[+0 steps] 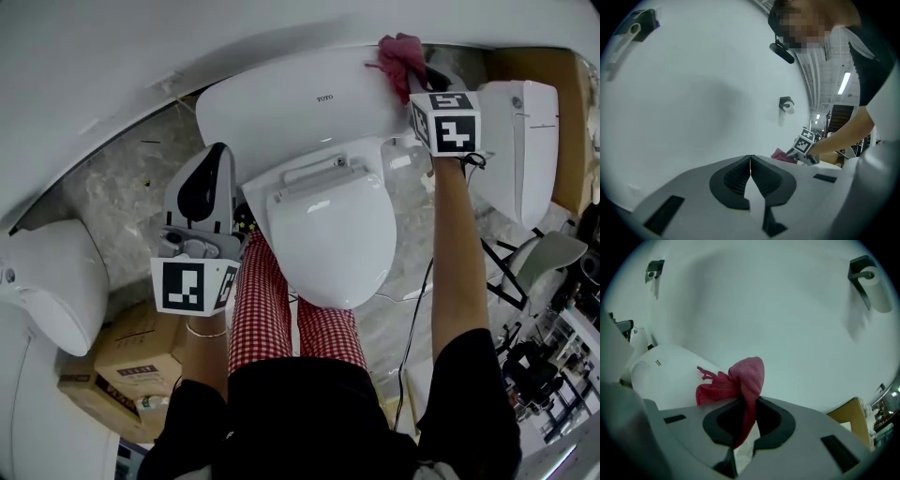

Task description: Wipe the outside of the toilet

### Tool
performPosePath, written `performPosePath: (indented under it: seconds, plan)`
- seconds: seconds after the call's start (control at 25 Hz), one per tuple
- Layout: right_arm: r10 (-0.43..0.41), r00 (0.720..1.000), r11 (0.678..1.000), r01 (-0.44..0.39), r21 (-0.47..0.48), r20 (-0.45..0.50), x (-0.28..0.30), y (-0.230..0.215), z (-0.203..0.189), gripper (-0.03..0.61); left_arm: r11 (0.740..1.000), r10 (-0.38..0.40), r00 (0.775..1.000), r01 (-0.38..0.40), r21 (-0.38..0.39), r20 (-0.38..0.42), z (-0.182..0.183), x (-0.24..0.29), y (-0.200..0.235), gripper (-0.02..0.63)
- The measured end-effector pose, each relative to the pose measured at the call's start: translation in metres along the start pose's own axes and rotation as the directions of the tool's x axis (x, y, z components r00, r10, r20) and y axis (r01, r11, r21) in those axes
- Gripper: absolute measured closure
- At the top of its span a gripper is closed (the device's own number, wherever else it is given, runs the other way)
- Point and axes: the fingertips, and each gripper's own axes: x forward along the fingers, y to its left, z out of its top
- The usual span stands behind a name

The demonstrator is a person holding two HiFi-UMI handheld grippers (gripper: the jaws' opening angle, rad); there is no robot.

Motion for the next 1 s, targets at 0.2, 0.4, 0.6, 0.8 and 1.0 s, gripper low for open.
performPosePath:
  seconds: [0.2, 0.4, 0.6, 0.8, 1.0]
  plan:
    - [-0.032, 0.999, 0.997, 0.03, -0.076, -0.034, 0.007, -0.005, -0.004, 0.518, 0.997, 0.026, 0.999, -0.025, 0.077, -0.021, -0.003, -0.002, 0.001, 0.603]
    - [-0.063, 0.998, 0.997, 0.062, -0.047, -0.008, 0.012, -0.013, -0.009, 0.518, 0.996, 0.021, 0.999, -0.018, 0.085, -0.032, -0.006, -0.008, 0.0, 0.603]
    - [-0.129, 0.99, 0.991, 0.126, 0.05, 0.06, -0.007, -0.021, -0.007, 0.518, 0.999, 0.053, 0.998, -0.053, -0.005, -0.044, -0.014, -0.02, 0.017, 0.603]
    - [-0.144, 0.977, 0.987, 0.131, 0.09, 0.159, -0.043, -0.014, 0.02, 0.518, 0.996, 0.094, 0.994, -0.094, 0.002, -0.046, -0.016, -0.031, 0.032, 0.603]
    - [-0.115, 0.941, 0.992, 0.091, 0.091, 0.318, -0.083, 0.015, 0.073, 0.518, 0.995, 0.096, 0.995, -0.096, 0.015, -0.031, -0.01, -0.035, 0.034, 0.603]
